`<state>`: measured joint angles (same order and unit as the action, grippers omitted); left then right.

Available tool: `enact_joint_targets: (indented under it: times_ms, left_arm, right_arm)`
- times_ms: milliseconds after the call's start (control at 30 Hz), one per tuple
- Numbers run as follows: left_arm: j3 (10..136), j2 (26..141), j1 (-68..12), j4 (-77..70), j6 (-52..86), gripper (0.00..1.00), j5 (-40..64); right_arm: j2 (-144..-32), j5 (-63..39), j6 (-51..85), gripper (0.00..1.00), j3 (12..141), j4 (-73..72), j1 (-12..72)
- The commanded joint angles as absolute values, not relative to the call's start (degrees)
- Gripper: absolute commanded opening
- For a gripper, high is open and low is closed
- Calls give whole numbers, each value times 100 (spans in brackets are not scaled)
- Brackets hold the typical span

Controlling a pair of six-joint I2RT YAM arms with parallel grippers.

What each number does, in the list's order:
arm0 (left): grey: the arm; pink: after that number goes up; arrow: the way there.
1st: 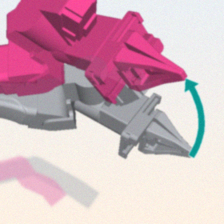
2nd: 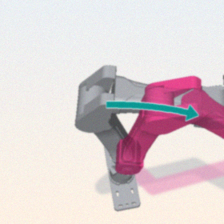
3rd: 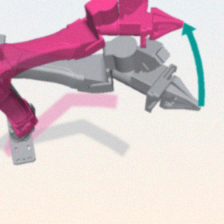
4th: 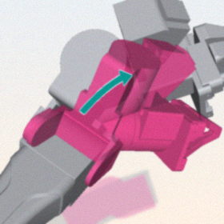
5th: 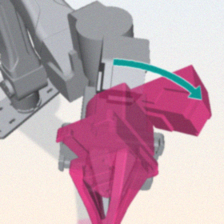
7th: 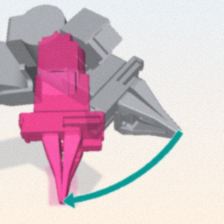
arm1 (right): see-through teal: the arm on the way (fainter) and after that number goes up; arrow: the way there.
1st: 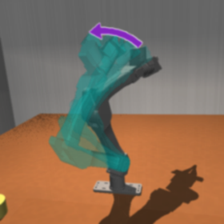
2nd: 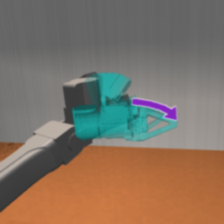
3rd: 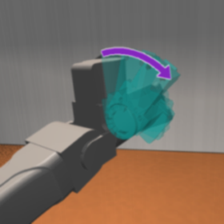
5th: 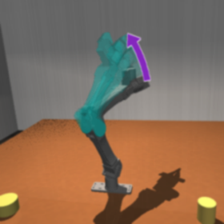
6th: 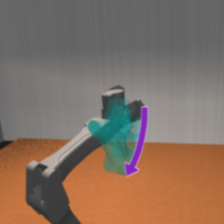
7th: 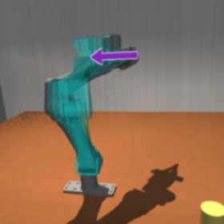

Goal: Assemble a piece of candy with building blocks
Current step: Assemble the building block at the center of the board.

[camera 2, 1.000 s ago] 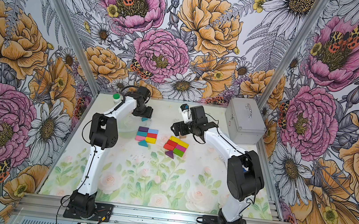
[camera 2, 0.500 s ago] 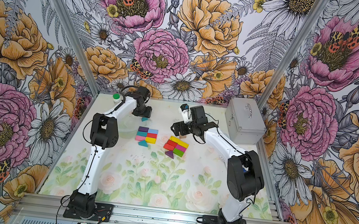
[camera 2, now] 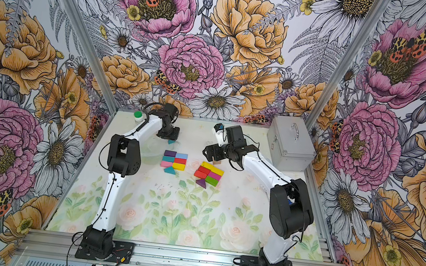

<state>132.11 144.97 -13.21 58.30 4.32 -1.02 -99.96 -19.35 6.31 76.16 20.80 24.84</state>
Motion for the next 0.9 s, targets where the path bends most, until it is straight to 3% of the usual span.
enact_joint_targets:
  times_ms: [0, 367, 867]
  left_arm:
    - [13207, 14543, -1305, 5838, 387, 34, -130]
    - [13023, 14423, -1467, 5827, 64, 28, -1]
    - [12822, 14243, -1757, 5828, -258, 28, 33]
  right_arm:
    - [-10054, -1997, 552, 94, 7666, 1995, 2514]
    - [-9985, -1991, 619, 94, 7651, 1995, 2518]
    - [-9644, -1922, 625, 95, 7292, 1987, 2525]
